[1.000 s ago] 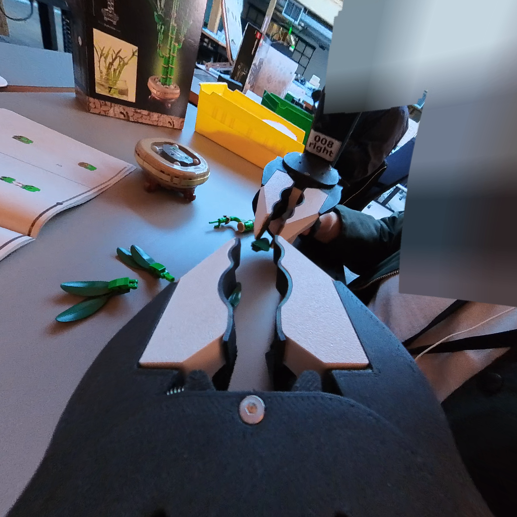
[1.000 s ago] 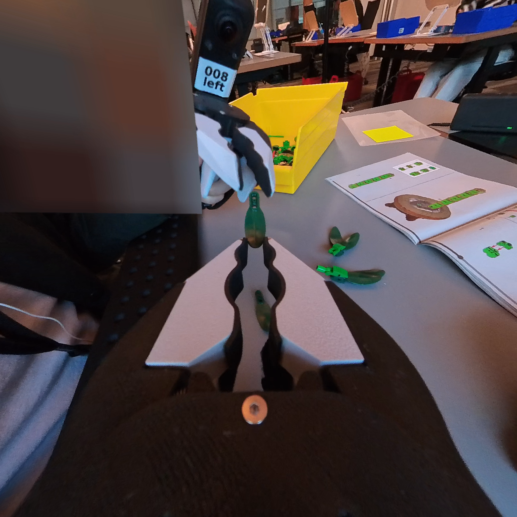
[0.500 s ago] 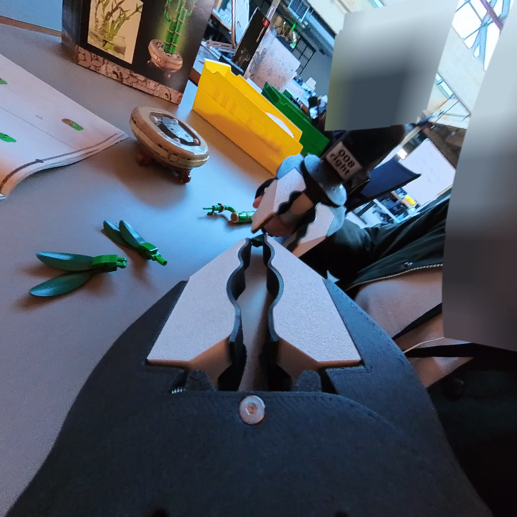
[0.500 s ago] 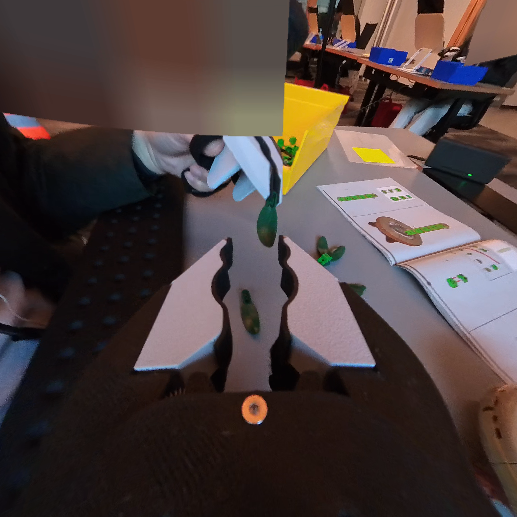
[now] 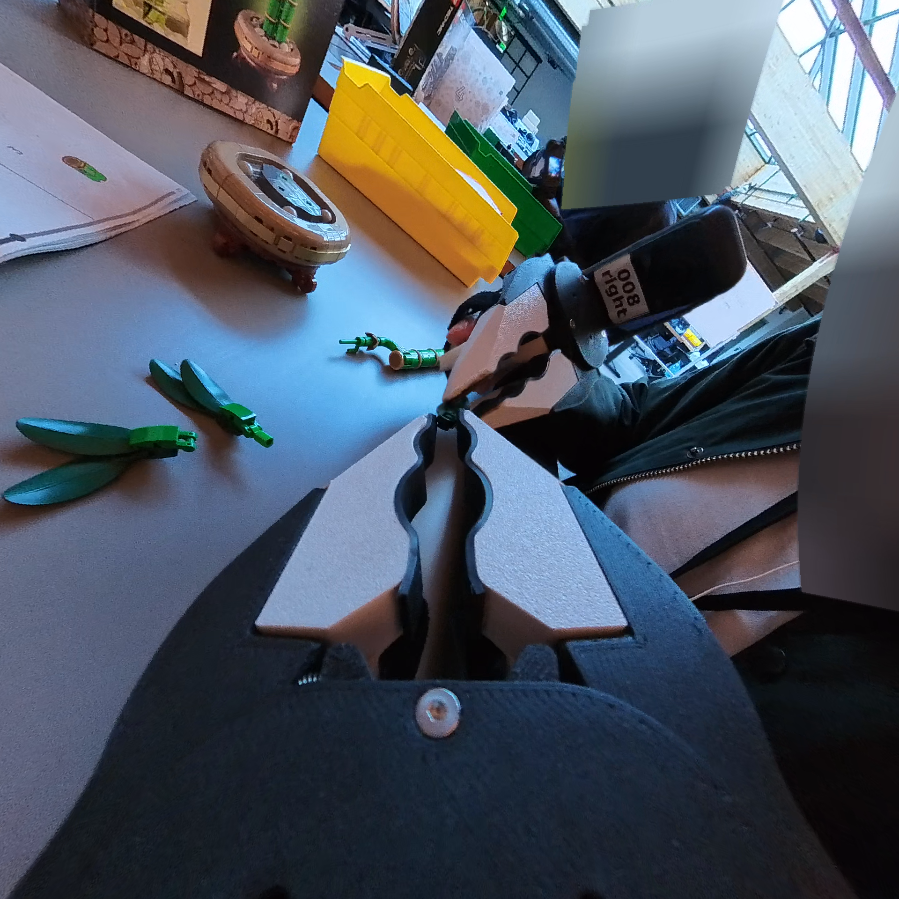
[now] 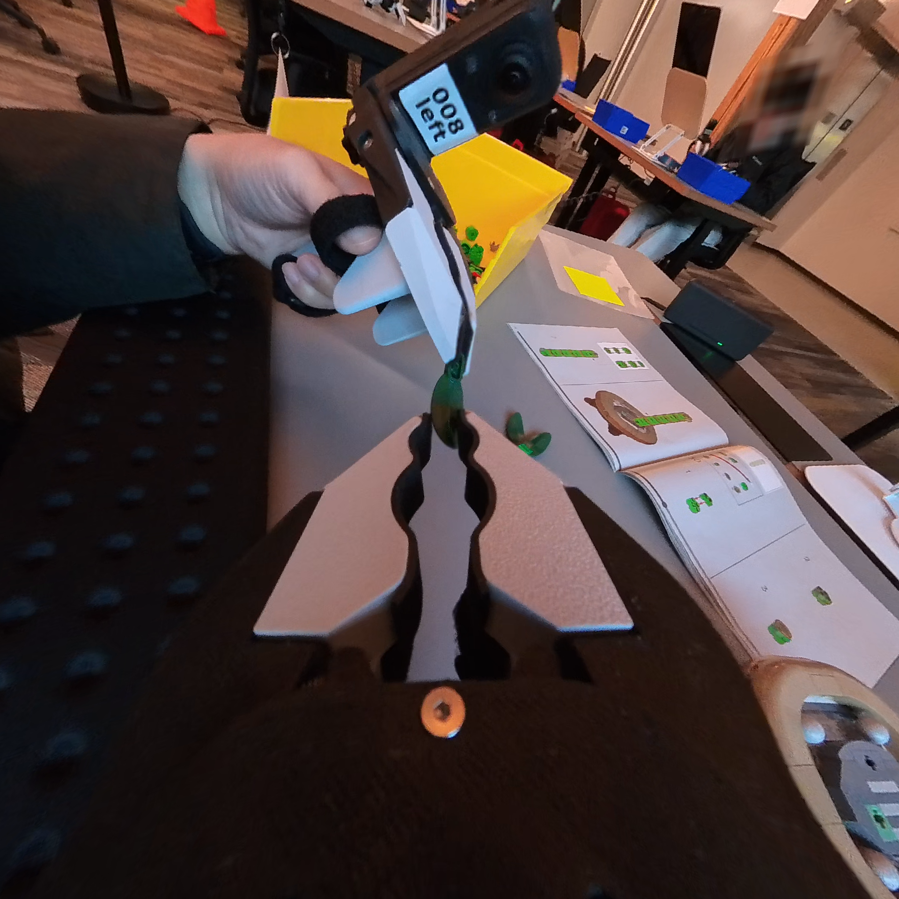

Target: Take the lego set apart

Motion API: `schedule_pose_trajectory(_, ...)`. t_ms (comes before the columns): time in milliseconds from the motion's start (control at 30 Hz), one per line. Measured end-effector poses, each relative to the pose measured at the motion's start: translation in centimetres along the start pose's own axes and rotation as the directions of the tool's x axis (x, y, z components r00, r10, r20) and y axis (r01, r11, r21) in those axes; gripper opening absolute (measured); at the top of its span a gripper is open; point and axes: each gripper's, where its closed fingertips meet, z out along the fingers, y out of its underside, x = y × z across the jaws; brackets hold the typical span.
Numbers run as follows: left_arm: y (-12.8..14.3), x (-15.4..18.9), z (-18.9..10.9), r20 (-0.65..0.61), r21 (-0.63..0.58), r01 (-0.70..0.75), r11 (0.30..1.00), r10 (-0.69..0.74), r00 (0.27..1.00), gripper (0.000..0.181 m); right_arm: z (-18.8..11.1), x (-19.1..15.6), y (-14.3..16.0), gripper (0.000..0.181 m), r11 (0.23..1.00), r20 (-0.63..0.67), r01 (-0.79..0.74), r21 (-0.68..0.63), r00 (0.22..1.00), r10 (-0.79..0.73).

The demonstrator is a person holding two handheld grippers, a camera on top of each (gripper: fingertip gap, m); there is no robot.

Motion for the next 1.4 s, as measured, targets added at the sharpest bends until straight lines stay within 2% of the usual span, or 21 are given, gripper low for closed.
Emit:
schedule_pose_trajectory(67,-0.2,0.3,0.0,-0.021,0.013,0.004,1.0,-0.004,1.0,0.006,0.0,-0.4,-0.1,0.006,0.998,0.043,-0.055,0.011,0.998,0.055)
schedule_pose_trajectory(133,-0.8,0.7,-0.2,-0.055,0.051,0.021,0.998,-0.019,0.998,0.01,0.0,-0.7,-0.2,0.0,0.966,0.144,-0.257,0.014,0.957,0.253)
schedule_pose_trajectory(167,-1.3,0.8,-0.5,-0.072,0.083,0.036,0.996,-0.03,0.997,0.017,-0.1,-0.6,-0.3,0.0,0.916,0.205,-0.401,0.016,0.898,0.39)
schedule_pose_trajectory(200,-1.8,1.0,-0.8,-0.09,0.113,0.049,0.992,-0.039,0.995,0.02,-0.2,-0.3,-0.4,0.0,0.839,0.265,-0.544,0.011,0.81,0.522)
schedule_pose_trajectory(267,-2.4,1.4,-1.2,-0.113,0.15,0.049,0.988,-0.032,0.993,0.019,-0.7,0.7,-0.6,0.0,0.619,0.381,-0.785,-0.026,0.565,0.732)
schedule_pose_trajectory(333,-2.2,1.3,-1.0,-0.088,0.139,0.015,0.99,-0.003,0.996,0.018,-1.5,1.6,-0.9,0.0,0.416,0.478,-0.908,-0.054,0.342,0.809)
schedule_pose_trajectory(367,-1.9,1.1,-0.7,-0.066,0.118,-0.006,0.993,0.013,0.998,0.018,-1.8,1.8,-1.1,0.0,0.361,0.508,-0.93,-0.062,0.282,0.814)
schedule_pose_trajectory(433,-1.1,1.0,-0.1,-0.038,0.072,-0.034,0.997,0.037,0.999,0.018,-1.9,1.9,-0.9,0.0,0.312,0.522,-0.946,-0.093,0.221,0.824)
schedule_pose_trajectory(600,-0.4,0.7,0.5,-0.02,0.03,-0.033,0.999,0.034,0.999,0.019,-1.8,1.2,-1.3,0.0,0.277,0.552,-0.949,-0.149,0.153,0.819)
schedule_pose_trajectory(733,-0.4,0.4,0.5,-0.02,0.034,-0.007,0.999,0.007,1.0,0.017,-1.4,0.6,-0.8,0.0,0.271,0.54,-0.944,-0.187,0.131,0.831)
schedule_pose_trajectory(900,-0.4,0.5,0.6,-0.032,0.037,0.019,0.999,-0.018,0.999,0.016,-1.1,-0.2,-0.6,0.0,0.311,0.526,-0.928,-0.206,0.162,0.835)
schedule_pose_trajectory(1000,-0.3,0.7,0.6,-0.055,0.032,0.034,0.999,-0.032,0.998,0.005,-0.9,-0.8,-0.5,0.0,0.336,0.525,-0.915,-0.223,0.178,0.832)
schedule_pose_trajectory(1167,0.1,0.8,0.7,-0.055,0.001,0.034,0.999,-0.034,0.998,0.004,-0.7,-1.3,-0.1,0.0,0.356,0.516,-0.903,-0.24,0.192,0.835)
schedule_pose_trajectory(1233,0.1,0.7,0.6,-0.051,0.0,0.036,0.999,-0.036,0.998,0.003,-0.5,-1.2,0.0,0.006,0.362,0.504,-0.903,-0.23,0.208,0.838)
schedule_pose_trajectory(1300,-0.4,0.0,0.1,-0.001,0.029,0.016,0.999,-0.016,1.0,0.002,-0.2,-0.5,0.4,0.029,0.375,0.472,-0.907,-0.19,0.25,0.845)
schedule_pose_trajectory(1367,-1.9,-0.9,-1.0,0.104,0.105,-0.057,0.993,0.046,0.994,0.003,-0.3,0.2,0.3,0.033,0.386,0.465,-0.911,-0.144,0.282,0.839)
schedule_pose_trajectory(1400,-3.4,-1.7,-2.3,0.205,0.177,-0.125,0.976,0.088,0.975,0.003,-0.4,0.5,0.2,0.032,0.385,0.467,-0.914,-0.127,0.287,0.837)
